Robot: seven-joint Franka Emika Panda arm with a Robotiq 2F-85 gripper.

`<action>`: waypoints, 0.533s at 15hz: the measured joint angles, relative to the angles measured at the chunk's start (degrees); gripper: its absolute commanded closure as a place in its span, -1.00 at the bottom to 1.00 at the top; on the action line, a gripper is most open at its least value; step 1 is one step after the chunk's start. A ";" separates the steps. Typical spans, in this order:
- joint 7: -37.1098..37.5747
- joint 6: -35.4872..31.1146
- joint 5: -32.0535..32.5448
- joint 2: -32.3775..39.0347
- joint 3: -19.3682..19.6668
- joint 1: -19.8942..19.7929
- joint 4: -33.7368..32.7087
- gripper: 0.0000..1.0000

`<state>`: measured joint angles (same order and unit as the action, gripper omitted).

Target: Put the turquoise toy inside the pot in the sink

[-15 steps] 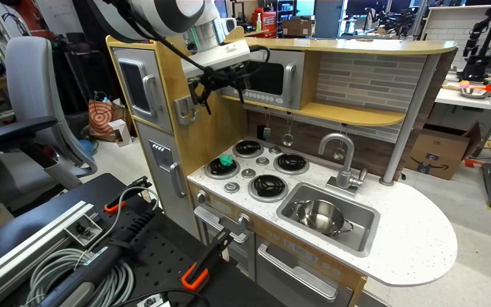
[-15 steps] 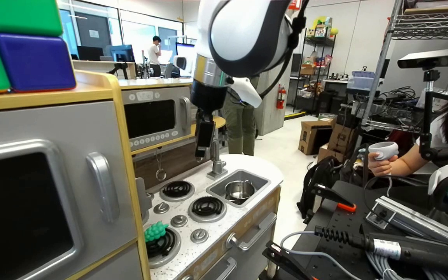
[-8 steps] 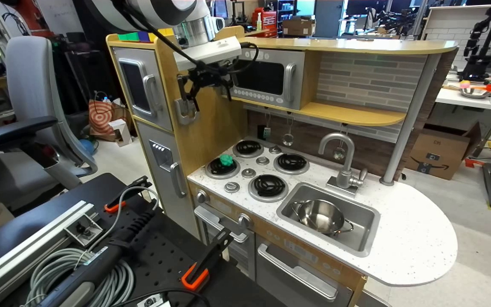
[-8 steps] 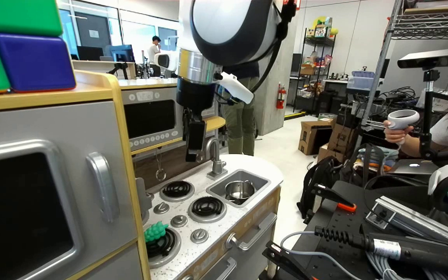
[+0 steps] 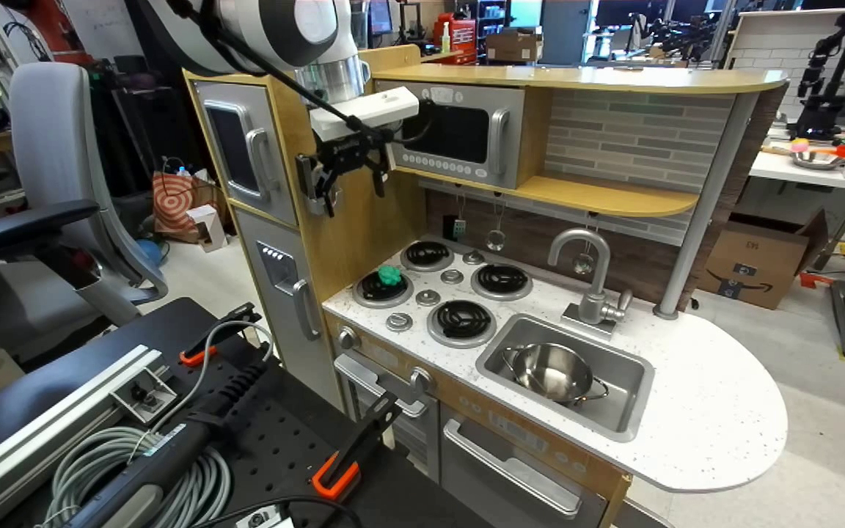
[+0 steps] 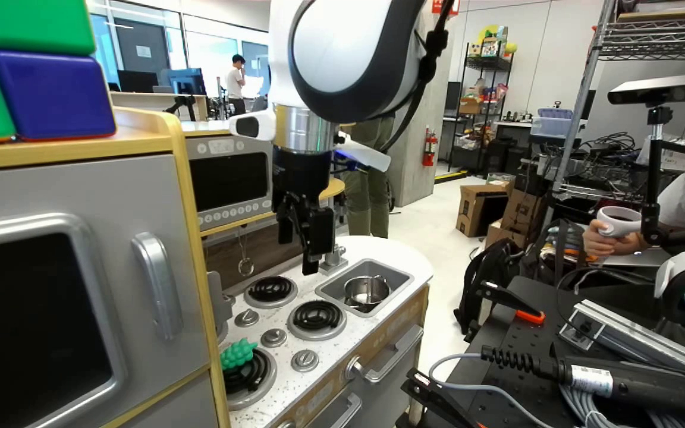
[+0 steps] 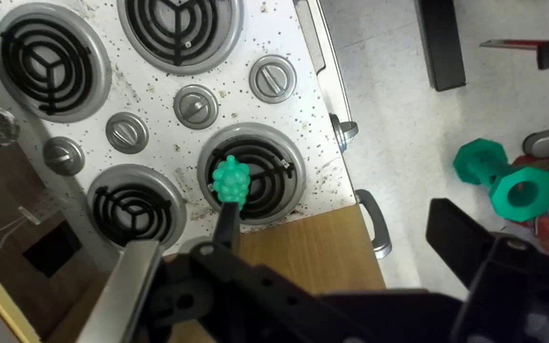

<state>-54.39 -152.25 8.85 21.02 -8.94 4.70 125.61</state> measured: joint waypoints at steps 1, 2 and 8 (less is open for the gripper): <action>-0.25 -1.11 1.68 0.95 0.03 0.06 -0.30 -1.00; -0.02 -3.29 3.02 2.13 0.06 0.08 -0.57 -1.00; 5.77 -17.56 8.02 13.27 2.72 0.46 -3.31 -1.00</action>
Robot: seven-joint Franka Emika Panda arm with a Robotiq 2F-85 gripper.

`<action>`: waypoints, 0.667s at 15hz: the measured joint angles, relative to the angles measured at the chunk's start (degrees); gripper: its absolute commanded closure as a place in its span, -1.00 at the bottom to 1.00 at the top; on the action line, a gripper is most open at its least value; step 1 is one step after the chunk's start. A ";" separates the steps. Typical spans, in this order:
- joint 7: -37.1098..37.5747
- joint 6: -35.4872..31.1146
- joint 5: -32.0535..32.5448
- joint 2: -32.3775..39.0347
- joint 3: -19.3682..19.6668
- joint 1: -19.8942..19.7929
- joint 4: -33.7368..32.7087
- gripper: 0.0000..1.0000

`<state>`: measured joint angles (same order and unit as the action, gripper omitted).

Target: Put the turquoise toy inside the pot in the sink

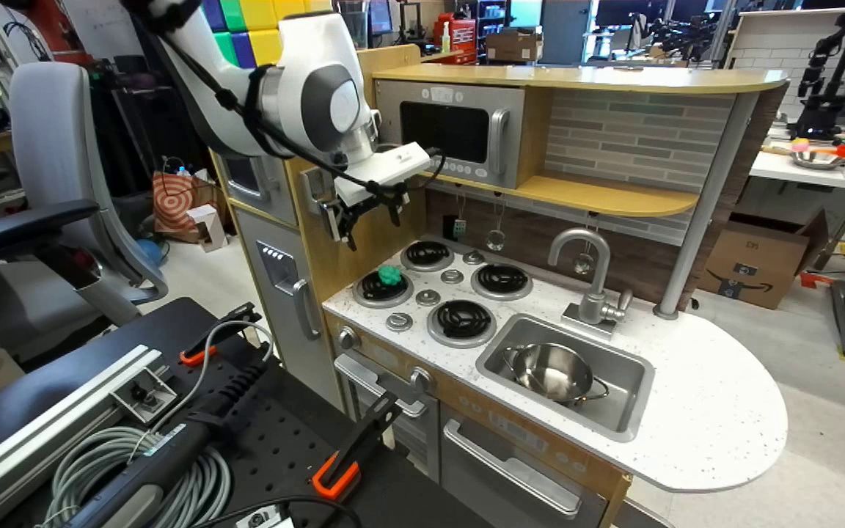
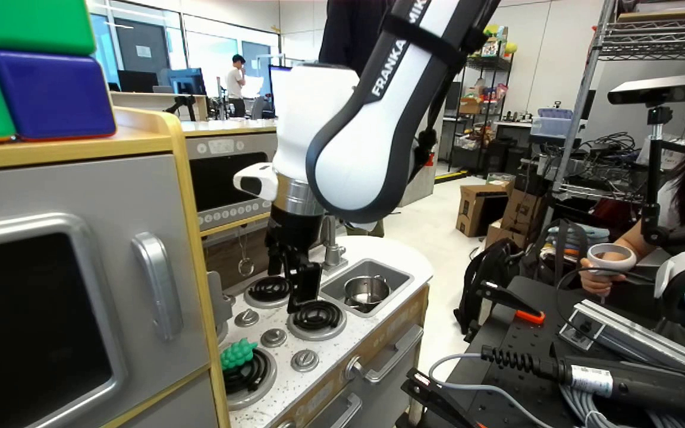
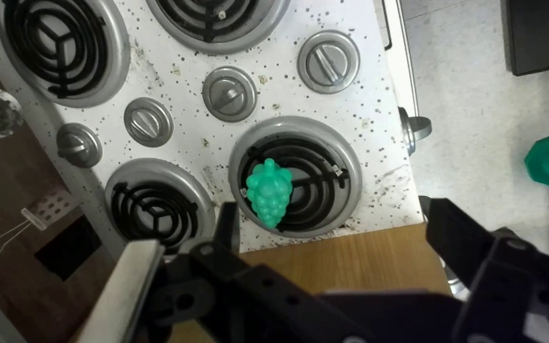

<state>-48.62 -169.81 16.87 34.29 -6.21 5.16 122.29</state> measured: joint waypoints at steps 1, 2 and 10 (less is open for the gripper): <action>0.67 -0.18 0.00 1.87 0.10 0.00 -1.22 -1.00; 1.37 -0.07 0.00 3.60 0.10 -0.01 -2.61 -1.00; 8.93 4.84 -0.26 12.28 -1.20 -0.04 -15.23 -1.00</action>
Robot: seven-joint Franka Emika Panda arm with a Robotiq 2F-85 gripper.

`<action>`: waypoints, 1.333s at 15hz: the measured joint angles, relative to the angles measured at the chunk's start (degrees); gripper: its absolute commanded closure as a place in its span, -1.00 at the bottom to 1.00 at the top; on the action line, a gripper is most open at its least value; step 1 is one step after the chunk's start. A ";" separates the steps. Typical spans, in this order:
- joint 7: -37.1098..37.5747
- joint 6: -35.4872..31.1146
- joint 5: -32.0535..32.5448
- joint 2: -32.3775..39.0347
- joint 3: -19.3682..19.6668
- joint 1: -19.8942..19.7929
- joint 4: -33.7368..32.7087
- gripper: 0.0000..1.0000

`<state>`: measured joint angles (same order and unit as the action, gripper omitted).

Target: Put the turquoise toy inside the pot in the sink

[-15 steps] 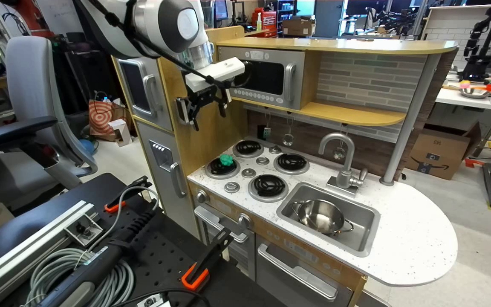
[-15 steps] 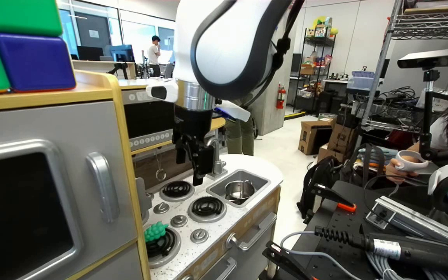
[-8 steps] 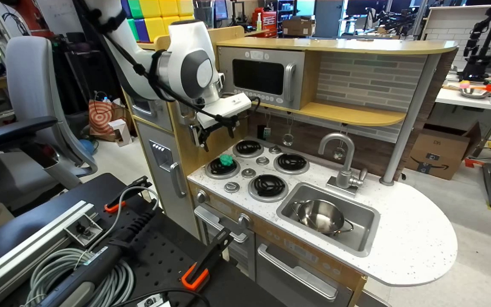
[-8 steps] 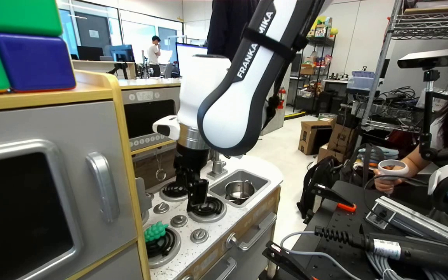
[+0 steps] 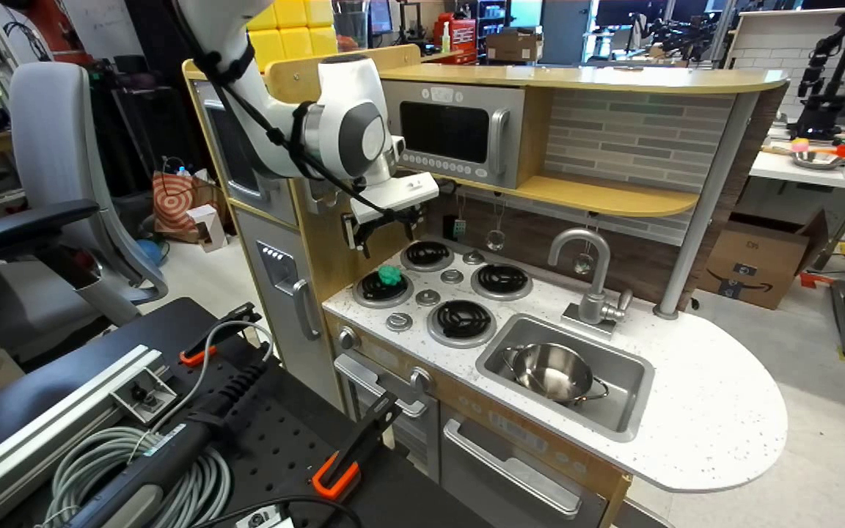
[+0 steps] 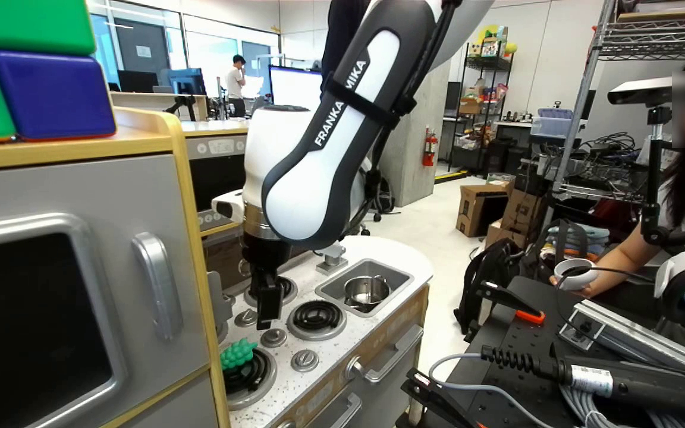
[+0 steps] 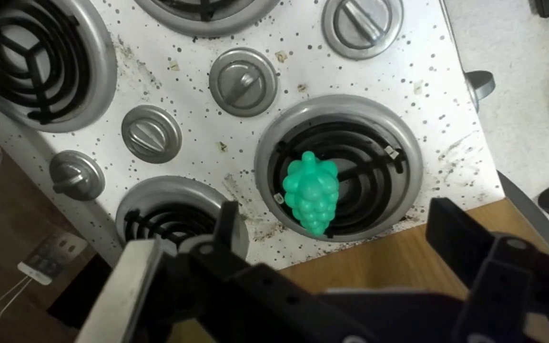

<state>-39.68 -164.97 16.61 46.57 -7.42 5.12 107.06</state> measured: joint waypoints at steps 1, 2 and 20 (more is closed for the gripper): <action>0.87 1.63 0.00 0.89 -0.18 0.01 -1.53 -1.00; 1.70 3.41 0.00 1.82 -0.34 0.03 -3.12 -1.00; 7.70 15.87 2.79 16.99 3.09 6.05 -23.27 -0.31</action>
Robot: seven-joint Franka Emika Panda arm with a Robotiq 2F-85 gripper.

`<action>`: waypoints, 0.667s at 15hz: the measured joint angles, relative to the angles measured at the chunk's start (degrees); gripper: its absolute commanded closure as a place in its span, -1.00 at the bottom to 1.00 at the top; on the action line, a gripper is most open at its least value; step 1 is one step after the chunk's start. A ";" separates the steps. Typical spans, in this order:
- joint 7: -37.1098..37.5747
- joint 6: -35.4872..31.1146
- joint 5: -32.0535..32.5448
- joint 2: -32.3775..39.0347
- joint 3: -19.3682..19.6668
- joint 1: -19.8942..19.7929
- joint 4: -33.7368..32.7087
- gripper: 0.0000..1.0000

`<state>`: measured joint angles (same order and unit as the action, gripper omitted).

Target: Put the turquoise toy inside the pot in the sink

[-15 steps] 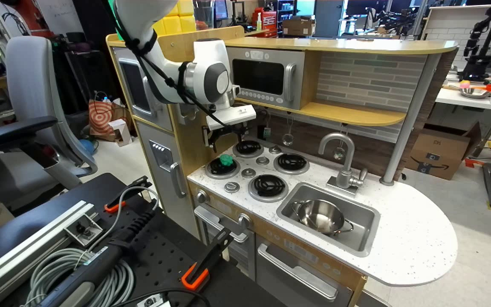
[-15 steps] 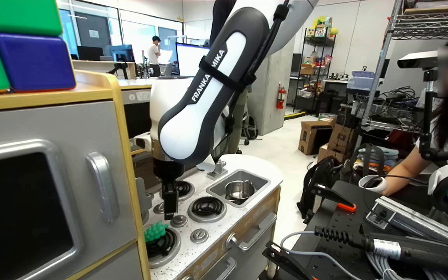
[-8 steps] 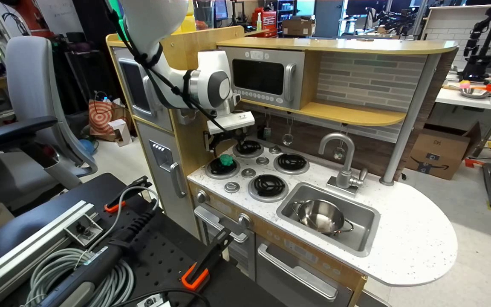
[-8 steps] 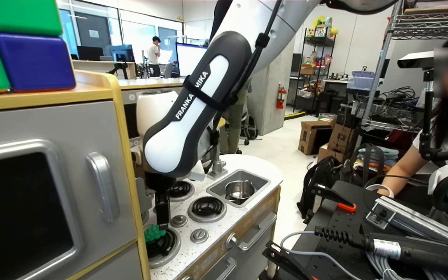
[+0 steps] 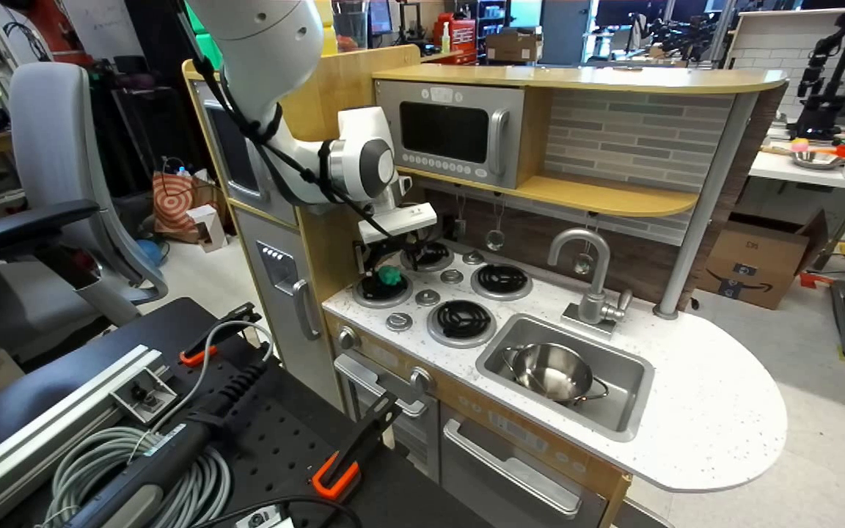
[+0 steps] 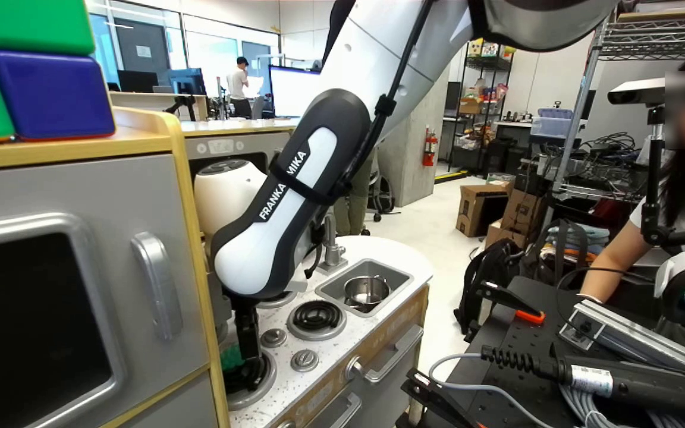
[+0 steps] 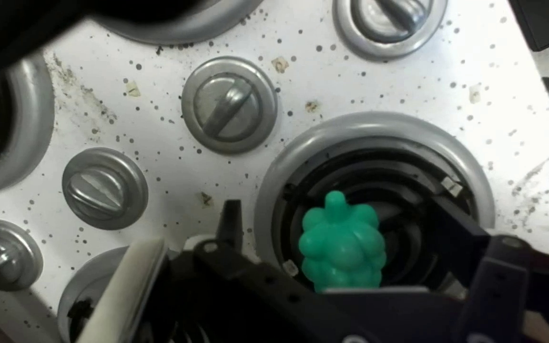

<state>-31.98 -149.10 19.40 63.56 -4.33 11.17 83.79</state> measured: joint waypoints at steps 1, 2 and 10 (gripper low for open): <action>0.14 0.73 0.60 0.02 0.06 0.02 -0.21 -0.16; 0.15 1.38 0.96 0.07 0.07 0.06 -0.40 0.02; 0.53 2.82 2.01 0.29 0.07 0.08 -1.00 1.00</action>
<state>-31.46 -146.28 21.40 63.85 -4.25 11.25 82.79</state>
